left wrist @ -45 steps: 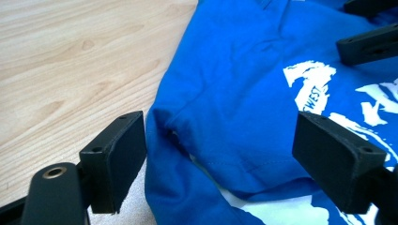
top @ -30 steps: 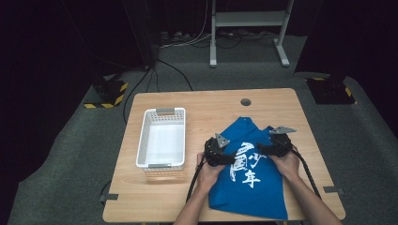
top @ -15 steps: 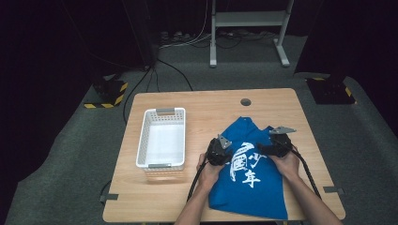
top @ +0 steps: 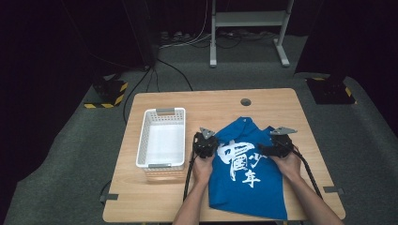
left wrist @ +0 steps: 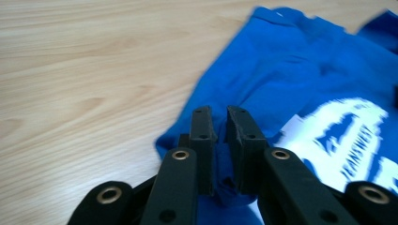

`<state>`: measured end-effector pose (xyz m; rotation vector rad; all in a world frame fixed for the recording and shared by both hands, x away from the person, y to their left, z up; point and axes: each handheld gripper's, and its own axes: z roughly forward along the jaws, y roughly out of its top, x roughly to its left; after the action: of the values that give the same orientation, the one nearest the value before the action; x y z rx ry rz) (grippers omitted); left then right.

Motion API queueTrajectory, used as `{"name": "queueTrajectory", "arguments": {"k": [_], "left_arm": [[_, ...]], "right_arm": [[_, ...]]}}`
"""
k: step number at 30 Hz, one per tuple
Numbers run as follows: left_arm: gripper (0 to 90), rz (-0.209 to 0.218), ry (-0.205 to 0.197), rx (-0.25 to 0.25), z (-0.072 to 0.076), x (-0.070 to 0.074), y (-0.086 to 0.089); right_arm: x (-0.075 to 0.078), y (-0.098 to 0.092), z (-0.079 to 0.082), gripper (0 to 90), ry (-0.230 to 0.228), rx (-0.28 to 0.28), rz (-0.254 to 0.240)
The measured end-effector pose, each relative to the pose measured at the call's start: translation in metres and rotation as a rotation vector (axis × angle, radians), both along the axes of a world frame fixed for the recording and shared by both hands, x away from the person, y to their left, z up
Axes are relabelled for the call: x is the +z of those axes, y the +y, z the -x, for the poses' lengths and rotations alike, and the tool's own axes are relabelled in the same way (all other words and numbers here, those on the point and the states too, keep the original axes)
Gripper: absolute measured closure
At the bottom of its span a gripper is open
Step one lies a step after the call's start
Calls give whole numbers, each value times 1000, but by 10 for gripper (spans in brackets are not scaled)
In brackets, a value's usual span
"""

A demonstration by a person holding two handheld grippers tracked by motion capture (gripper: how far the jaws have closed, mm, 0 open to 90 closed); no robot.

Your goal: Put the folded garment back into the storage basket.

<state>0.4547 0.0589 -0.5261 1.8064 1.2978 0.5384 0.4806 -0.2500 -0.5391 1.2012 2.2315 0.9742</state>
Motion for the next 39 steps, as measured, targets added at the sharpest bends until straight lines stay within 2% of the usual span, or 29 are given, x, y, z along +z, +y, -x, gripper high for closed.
{"name": "queueTrajectory", "arguments": {"k": [4,8,11,13,16,18,20,25,29,32,36,39], "left_arm": [[807,-12,3,46,-2,0,6],[794,-44,1,90,-2,0,9],[738,-38,7,114,-2,0,11],[658,-32,3,109,-2,0,9],[530,-14,1,72,-1,1,5],[461,-4,-7,45,1,2,2],[413,7,-25,-6,4,4,-4],[312,-66,-44,-110,11,5,-23],[307,-84,-27,-142,10,0,-30],[351,-112,-14,-136,8,-5,-31],[520,-135,11,-122,4,-9,-29],[649,-148,20,-99,1,-8,-27]], "right_arm": [[0,-3,2,204,-5,27,3],[0,-9,3,204,-12,68,10],[0,-13,3,203,-2,75,2],[1,-13,3,207,-1,70,7],[3,-8,7,217,-25,74,38],[5,-5,10,215,-33,82,31],[6,-4,11,214,-33,79,22],[2,-2,10,214,-17,76,22],[1,-1,10,215,-18,74,21],[3,0,11,217,-25,78,21],[6,2,14,219,-37,87,8],[4,4,14,219,-29,95,20]]}}
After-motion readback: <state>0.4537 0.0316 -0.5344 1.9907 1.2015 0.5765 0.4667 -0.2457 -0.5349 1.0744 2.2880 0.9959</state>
